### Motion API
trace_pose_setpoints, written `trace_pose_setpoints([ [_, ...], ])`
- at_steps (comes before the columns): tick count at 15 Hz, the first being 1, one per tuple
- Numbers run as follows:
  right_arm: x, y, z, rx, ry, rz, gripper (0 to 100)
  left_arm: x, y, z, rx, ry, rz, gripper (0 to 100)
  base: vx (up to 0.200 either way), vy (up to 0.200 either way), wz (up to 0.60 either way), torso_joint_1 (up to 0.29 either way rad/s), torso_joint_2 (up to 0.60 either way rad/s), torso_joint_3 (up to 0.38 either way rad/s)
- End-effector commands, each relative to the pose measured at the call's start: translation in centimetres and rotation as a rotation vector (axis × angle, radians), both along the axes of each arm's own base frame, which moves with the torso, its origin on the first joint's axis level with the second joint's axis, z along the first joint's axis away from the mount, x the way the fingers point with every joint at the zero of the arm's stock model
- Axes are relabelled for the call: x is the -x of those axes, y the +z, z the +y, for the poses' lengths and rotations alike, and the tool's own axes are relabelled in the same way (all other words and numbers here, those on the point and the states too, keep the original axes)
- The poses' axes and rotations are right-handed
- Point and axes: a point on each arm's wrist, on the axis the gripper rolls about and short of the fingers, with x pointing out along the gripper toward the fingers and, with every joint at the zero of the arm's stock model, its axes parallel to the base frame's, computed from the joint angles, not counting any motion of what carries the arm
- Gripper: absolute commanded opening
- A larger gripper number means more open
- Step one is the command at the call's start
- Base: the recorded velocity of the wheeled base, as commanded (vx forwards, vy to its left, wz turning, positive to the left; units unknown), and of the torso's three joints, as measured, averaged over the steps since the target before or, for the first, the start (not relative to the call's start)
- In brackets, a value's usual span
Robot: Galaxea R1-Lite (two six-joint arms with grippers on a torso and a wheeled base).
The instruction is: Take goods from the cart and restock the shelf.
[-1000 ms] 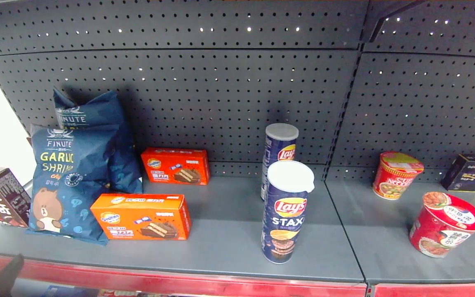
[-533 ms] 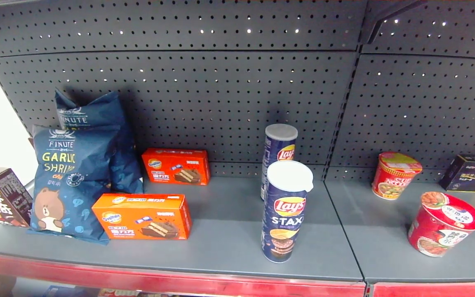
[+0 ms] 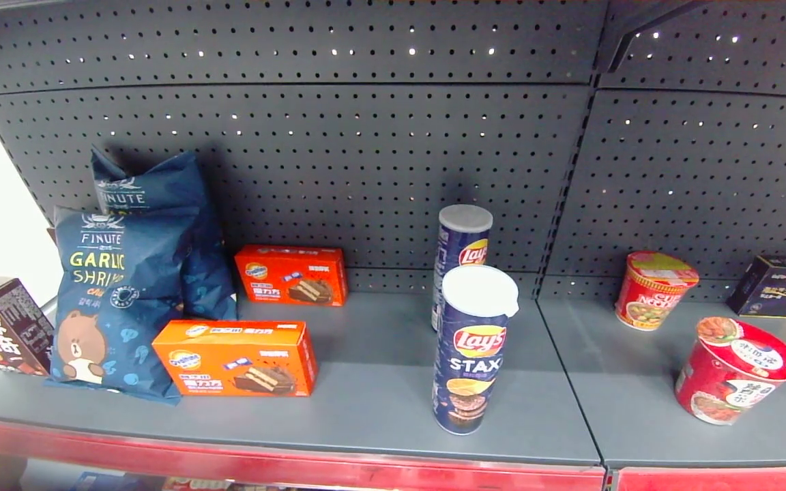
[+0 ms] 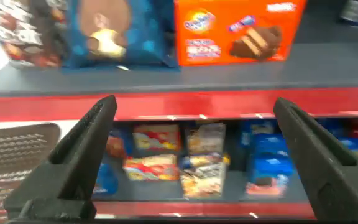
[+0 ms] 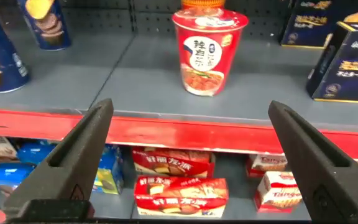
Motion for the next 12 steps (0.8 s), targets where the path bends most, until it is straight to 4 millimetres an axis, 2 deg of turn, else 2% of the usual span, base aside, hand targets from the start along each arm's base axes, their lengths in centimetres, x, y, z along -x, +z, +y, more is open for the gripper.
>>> trace_pose_setpoints([
  [1, 0.07, -0.15, 0.02, -0.009, 0.005, -0.012, 100, 0.09, 0.19, -0.11, 0.017, -0.034, -0.003, 100, 0.000, 0.000, 0.00, 0.000, 0.00, 0.000],
  [4, 0.07, -0.16, 0.00, -0.017, 0.000, -0.010, 100, 0.70, 0.03, -0.19, 0.023, -0.024, -0.084, 100, 0.000, 0.000, 0.00, 0.000, 0.00, 0.000],
  [6, 0.07, -0.15, -0.02, -0.010, -0.010, -0.012, 100, 0.69, 0.01, -0.12, 0.055, 0.007, -0.084, 100, 0.000, 0.000, -0.60, 0.002, 0.00, 0.002],
  [12, 0.07, -0.15, 0.05, -0.008, 0.021, -0.012, 100, 0.69, 0.01, -0.17, 0.039, -0.011, -0.085, 100, 0.000, 0.000, 0.00, 0.000, 0.00, 0.000],
])
